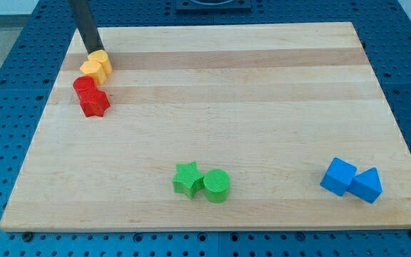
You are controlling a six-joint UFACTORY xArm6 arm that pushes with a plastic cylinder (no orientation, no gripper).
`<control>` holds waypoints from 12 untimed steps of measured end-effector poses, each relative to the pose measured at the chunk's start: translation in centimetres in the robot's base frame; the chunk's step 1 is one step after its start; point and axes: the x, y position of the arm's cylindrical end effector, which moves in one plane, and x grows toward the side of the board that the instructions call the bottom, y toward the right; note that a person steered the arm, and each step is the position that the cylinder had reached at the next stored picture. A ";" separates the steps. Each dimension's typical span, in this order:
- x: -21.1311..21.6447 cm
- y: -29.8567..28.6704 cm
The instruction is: Push the heart to the top of the red star
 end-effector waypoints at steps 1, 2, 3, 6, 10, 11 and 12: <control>2.1 0.0; 3.8 0.0; 3.8 0.0; 0.3 4.7; 5.6 0.9; 5.6 0.9; 4.9 2.7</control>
